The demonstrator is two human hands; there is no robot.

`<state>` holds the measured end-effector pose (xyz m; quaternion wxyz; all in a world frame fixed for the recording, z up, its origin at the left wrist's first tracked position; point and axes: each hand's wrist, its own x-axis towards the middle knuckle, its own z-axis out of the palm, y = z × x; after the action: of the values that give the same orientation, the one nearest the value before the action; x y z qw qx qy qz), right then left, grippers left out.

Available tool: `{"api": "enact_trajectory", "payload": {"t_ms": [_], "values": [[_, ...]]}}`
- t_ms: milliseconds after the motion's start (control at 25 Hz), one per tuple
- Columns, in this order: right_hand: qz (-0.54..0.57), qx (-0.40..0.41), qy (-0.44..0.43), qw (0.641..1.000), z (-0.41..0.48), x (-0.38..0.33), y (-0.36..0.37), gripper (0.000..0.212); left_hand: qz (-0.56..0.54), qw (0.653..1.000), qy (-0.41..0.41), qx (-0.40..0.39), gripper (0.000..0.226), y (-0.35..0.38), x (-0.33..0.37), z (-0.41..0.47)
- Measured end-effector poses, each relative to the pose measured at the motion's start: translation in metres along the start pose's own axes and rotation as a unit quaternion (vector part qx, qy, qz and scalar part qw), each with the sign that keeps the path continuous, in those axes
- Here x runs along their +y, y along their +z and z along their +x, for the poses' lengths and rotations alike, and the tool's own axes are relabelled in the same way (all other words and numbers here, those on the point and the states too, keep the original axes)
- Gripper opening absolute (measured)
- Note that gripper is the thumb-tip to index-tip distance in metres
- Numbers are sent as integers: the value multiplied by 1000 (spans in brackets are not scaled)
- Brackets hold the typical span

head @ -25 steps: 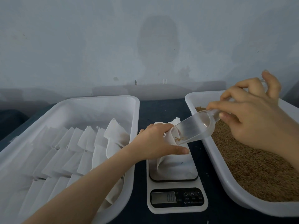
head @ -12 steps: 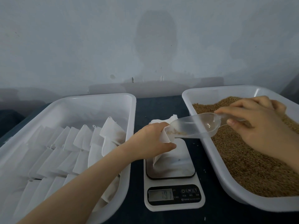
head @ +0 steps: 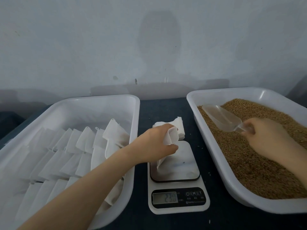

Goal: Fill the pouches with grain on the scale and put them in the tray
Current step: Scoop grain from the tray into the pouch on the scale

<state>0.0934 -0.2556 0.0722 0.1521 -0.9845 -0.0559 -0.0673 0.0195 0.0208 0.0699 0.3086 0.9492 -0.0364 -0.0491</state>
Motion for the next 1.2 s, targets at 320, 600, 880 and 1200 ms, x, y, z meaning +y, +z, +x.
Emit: {"api": "enact_trajectory", "payload": {"t_ms": [320, 600, 880, 1200], "values": [[-130, -112, 27, 985, -3, -4, 7, 27, 44, 998, -12, -36, 51, -3, 6, -1], [-50, 37, -106, 992, -10, -31, -5, 37, -39, 999, 9, 18, 45, -7, 2, 1], [212, -58, -275, 936, -18, -105, 3, 19, -102, 992, 67, 40, 48, -7, -2, 1], [247, -21, -277, 928, -22, -99, 19, 9, -33, 998, 11, 42, 20, -11, -4, 2]]}}
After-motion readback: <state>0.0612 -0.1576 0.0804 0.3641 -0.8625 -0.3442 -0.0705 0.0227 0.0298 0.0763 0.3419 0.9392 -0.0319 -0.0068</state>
